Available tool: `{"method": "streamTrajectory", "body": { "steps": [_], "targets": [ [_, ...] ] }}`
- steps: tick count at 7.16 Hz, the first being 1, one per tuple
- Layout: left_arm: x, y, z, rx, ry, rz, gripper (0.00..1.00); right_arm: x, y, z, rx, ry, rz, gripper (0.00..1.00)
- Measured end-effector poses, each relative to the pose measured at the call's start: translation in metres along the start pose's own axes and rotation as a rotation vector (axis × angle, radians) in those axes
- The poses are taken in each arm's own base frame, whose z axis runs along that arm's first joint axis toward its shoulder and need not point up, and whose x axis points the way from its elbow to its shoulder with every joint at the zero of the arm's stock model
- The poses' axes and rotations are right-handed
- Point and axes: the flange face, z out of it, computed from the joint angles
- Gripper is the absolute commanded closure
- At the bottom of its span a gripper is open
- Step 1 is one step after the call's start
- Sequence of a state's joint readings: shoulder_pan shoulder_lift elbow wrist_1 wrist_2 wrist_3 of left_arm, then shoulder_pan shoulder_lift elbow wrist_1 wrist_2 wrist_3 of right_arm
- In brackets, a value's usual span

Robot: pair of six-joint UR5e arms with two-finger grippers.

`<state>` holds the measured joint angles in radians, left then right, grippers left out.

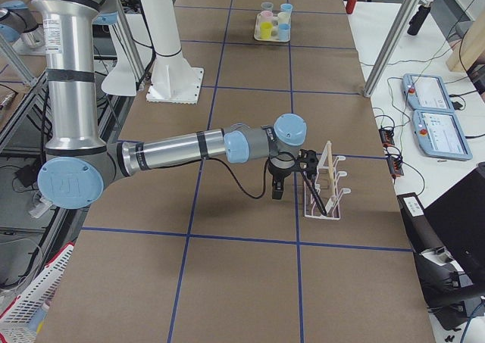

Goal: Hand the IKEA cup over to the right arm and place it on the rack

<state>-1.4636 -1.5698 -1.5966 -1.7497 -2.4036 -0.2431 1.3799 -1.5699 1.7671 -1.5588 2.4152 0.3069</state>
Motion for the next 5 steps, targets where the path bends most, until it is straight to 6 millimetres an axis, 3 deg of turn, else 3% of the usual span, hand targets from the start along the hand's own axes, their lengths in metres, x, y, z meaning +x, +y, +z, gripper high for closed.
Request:
{"method": "streamTrajectory", "body": {
  "steps": [1,3,5],
  "targets": [
    [0.0,-0.022,0.017,-0.009,0.001,0.008,0.0,-0.001,0.001,0.003,0.003,-0.022,-0.016,0.01],
    [0.02,-0.068,0.049,-0.044,0.001,-0.013,0.0,-0.004,0.001,0.014,-0.002,-0.057,-0.049,0.01],
    [0.032,-0.077,0.076,-0.075,0.0,-0.011,0.02,-0.004,0.001,0.026,-0.016,-0.114,-0.075,0.0]
  ]
}}
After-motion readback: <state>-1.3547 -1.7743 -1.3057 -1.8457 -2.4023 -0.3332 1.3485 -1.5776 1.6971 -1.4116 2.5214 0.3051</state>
